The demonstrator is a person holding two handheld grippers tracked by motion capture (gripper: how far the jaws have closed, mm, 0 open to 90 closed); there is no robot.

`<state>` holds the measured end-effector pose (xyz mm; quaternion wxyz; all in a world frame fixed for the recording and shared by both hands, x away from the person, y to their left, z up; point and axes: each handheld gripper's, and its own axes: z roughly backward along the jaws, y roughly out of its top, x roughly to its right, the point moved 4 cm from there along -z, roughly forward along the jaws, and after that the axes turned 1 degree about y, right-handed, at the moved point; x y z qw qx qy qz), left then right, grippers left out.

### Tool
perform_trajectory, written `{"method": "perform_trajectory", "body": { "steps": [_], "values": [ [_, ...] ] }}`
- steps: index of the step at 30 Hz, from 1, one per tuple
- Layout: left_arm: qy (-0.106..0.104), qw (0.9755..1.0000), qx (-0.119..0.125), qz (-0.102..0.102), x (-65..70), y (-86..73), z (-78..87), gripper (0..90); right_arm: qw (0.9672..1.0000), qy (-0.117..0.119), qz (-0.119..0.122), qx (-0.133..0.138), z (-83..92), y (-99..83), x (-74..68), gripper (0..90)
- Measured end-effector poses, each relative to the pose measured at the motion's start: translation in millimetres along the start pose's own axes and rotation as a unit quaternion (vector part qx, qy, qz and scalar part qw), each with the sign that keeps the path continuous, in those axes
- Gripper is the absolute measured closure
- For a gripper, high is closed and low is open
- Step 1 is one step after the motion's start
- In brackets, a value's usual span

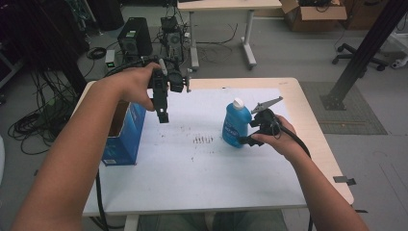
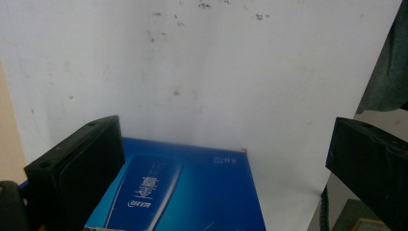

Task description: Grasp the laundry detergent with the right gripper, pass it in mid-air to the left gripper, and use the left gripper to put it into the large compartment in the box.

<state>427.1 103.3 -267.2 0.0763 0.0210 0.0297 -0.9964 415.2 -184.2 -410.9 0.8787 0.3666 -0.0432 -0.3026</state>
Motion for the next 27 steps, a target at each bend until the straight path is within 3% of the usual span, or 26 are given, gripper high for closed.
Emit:
{"method": "perform_trajectory", "body": {
  "steps": [8, 27],
  "values": [
    [0.000, 1.0000, 0.002, -0.003, 0.9, 1.8, -0.2, 0.2, 0.9996, -0.013, 0.001, 0.024, -12.4, 1.4, 1.3, 3.8],
    [-0.001, 1.0000, 0.010, -0.001, 3.2, -1.8, -1.2, 0.2, 0.9982, -0.010, -0.006, 0.059, -24.4, 1.4, -0.2, 3.2]
  ]
}}
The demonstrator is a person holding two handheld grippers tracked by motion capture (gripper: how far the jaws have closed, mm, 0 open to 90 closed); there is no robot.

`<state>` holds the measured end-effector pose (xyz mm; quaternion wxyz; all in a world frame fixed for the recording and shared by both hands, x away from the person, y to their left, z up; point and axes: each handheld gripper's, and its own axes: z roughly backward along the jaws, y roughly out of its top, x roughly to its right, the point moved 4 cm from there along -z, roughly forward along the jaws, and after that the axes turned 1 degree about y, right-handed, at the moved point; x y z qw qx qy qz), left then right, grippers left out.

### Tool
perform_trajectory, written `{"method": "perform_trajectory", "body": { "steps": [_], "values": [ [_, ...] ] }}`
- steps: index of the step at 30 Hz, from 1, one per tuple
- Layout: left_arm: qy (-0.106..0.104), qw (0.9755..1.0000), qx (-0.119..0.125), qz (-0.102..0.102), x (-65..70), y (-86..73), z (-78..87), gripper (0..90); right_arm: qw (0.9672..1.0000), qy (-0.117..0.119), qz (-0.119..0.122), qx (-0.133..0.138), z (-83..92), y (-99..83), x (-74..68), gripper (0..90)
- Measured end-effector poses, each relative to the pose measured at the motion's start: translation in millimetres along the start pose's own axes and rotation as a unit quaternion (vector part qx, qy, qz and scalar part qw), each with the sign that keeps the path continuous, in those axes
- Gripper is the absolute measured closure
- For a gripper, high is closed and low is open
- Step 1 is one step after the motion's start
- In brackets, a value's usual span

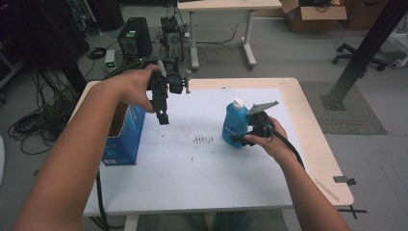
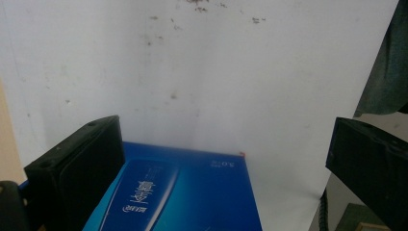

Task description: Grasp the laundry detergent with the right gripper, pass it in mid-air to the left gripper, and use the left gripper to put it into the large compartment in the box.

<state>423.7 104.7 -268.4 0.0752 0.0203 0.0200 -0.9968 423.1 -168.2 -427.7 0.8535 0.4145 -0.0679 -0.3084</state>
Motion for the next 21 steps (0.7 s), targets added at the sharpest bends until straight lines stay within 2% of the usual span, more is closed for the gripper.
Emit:
{"method": "perform_trajectory", "body": {
  "steps": [3, 8, 21],
  "values": [
    [0.000, 1.0000, 0.003, 0.001, 0.2, -0.5, 0.0, 0.2, 1.0000, 0.002, -0.002, 0.009, -0.4, 0.4, -0.1, 2.9],
    [-0.001, 1.0000, 0.003, 0.001, 0.5, -1.0, -1.6, 0.2, 0.9999, -0.003, -0.001, 0.011, -3.1, -0.3, -0.3, 2.6],
    [0.000, 1.0000, 0.008, 0.002, 2.6, -3.5, -0.3, 0.2, 0.9983, -0.017, -0.006, 0.056, -9.1, -0.5, 3.9, 2.2]
  ]
}}
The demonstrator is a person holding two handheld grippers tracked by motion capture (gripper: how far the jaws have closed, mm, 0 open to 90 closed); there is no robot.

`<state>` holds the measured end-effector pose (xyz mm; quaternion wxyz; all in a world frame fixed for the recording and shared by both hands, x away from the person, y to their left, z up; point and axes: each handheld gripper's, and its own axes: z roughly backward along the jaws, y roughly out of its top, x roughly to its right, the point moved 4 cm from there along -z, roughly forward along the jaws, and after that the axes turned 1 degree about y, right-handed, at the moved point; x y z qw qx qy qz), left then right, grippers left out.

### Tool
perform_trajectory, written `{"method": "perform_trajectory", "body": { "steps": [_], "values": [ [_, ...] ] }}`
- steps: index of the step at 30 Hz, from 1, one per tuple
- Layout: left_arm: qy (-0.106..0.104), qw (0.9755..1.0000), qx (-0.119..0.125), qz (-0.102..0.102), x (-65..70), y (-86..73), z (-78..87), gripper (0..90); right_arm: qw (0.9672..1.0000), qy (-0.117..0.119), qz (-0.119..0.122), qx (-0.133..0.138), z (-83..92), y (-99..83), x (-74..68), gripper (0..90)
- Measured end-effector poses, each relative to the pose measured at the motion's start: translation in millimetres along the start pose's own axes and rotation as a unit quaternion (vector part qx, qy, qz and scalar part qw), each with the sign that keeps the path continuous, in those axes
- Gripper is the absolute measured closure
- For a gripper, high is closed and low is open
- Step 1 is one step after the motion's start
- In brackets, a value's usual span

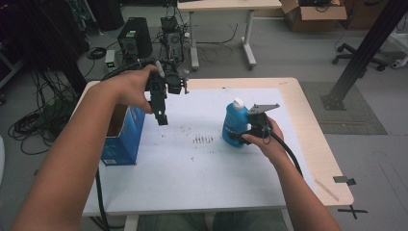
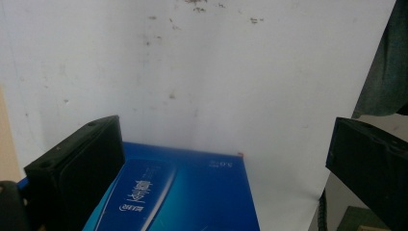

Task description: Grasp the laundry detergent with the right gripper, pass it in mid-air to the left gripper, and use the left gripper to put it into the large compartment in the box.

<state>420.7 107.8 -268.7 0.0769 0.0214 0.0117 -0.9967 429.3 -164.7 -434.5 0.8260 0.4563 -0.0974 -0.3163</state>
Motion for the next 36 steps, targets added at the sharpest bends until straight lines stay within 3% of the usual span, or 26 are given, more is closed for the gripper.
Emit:
{"method": "perform_trajectory", "body": {
  "steps": [12, 24, 36],
  "values": [
    [-0.001, 1.0000, 0.000, 0.003, 1.7, -4.5, 0.4, 0.2, 0.9995, -0.008, -0.015, 0.027, -1.9, 0.8, 2.9, 1.8],
    [-0.001, 1.0000, 0.003, 0.001, 1.4, -3.0, -0.1, 0.2, 0.9986, -0.026, -0.004, 0.045, -1.3, -1.3, 1.7, 6.5],
    [0.000, 1.0000, 0.000, 0.002, 1.5, -4.6, 0.5, 0.2, 0.9983, -0.029, -0.001, 0.050, -3.0, -1.4, -0.8, 12.3]
  ]
}}
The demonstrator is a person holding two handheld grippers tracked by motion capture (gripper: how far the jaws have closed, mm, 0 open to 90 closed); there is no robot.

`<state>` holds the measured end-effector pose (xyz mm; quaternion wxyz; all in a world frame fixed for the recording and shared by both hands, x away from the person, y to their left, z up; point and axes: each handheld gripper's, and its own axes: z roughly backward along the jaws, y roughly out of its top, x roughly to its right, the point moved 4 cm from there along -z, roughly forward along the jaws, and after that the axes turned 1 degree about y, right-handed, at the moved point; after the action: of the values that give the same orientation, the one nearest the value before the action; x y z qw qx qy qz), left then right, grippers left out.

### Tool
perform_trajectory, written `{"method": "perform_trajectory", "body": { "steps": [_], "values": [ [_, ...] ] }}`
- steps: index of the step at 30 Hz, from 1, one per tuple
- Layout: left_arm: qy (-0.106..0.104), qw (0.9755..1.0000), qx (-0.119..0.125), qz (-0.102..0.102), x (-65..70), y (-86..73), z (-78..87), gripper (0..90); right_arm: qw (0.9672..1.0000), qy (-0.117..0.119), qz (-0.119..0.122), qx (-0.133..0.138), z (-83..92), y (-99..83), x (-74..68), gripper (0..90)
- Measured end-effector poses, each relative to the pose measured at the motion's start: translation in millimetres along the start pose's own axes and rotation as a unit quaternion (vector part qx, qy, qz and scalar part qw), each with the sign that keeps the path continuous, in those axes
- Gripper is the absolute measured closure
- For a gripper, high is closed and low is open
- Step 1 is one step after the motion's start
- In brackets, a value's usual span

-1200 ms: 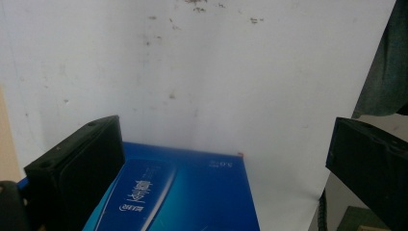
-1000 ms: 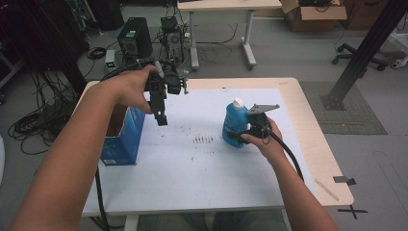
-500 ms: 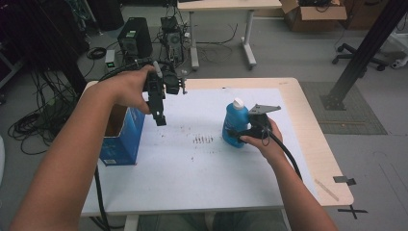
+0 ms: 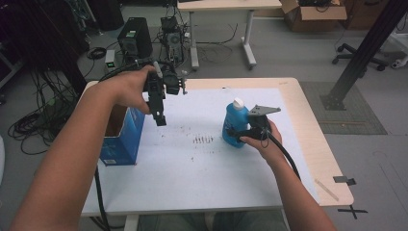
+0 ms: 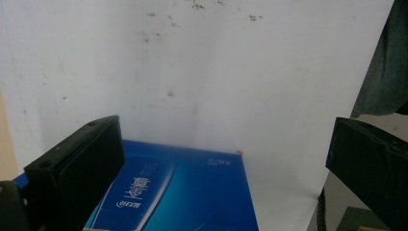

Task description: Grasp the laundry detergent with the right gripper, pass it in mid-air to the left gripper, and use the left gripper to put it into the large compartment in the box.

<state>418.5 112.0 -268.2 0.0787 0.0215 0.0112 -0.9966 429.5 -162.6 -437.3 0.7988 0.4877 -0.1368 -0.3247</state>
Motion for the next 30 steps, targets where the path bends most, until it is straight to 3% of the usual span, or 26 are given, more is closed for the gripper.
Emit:
{"method": "perform_trajectory", "body": {
  "steps": [30],
  "values": [
    [-0.001, 1.0000, 0.003, 0.002, -0.5, -1.6, -2.1, 0.2, 0.9999, -0.001, 0.016, 0.006, -2.2, -1.8, -3.8, 28.7]
  ]
}}
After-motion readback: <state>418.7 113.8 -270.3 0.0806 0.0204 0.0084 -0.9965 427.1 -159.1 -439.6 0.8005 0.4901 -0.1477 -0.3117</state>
